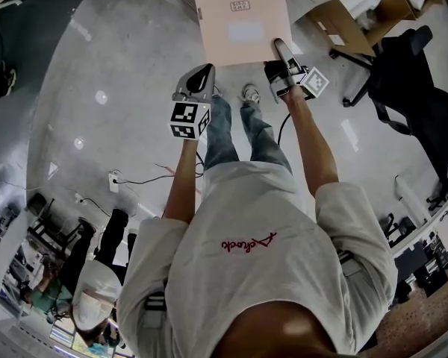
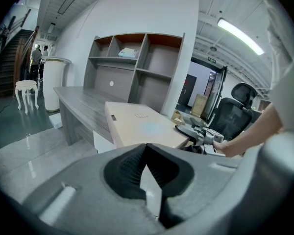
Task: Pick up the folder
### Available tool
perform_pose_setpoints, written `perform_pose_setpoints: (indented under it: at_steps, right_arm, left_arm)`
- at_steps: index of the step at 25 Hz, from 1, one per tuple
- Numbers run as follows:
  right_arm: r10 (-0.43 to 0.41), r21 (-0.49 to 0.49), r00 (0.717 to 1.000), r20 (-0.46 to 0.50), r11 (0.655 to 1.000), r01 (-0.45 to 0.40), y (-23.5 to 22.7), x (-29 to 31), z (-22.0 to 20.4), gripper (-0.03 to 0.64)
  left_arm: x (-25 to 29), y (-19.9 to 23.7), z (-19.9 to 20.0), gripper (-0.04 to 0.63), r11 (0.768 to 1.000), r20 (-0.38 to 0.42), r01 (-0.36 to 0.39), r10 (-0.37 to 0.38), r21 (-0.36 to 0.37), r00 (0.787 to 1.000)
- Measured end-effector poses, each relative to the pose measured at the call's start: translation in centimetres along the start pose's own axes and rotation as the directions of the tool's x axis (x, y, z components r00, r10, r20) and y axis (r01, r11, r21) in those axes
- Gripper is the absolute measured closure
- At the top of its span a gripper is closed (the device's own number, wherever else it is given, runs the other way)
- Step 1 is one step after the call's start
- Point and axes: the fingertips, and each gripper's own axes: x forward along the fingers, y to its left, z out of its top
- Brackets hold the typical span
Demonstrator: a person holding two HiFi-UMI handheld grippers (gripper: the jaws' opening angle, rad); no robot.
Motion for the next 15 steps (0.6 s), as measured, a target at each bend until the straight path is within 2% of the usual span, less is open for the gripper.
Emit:
perform_pose_setpoints:
  at_steps: [8,15]
  right_arm:
    - [-0.012,-0.017,1.0,-0.006,1.0,0.012,1.5,-0.4,-0.4,0.323]
    - [0.028,-0.01,1.0,-0.004,1.0,-0.028,3.5,-1.5,-0.7,0.324]
  left_arm:
    - [-0.5,0.1,1.9,0.597,1.0,0.03,-0.01,0.01,0.006,1.0]
    - [-0.9,-0.9,3.6,0.597,1.0,0.064,-0.012,0.01,0.025,0.998]
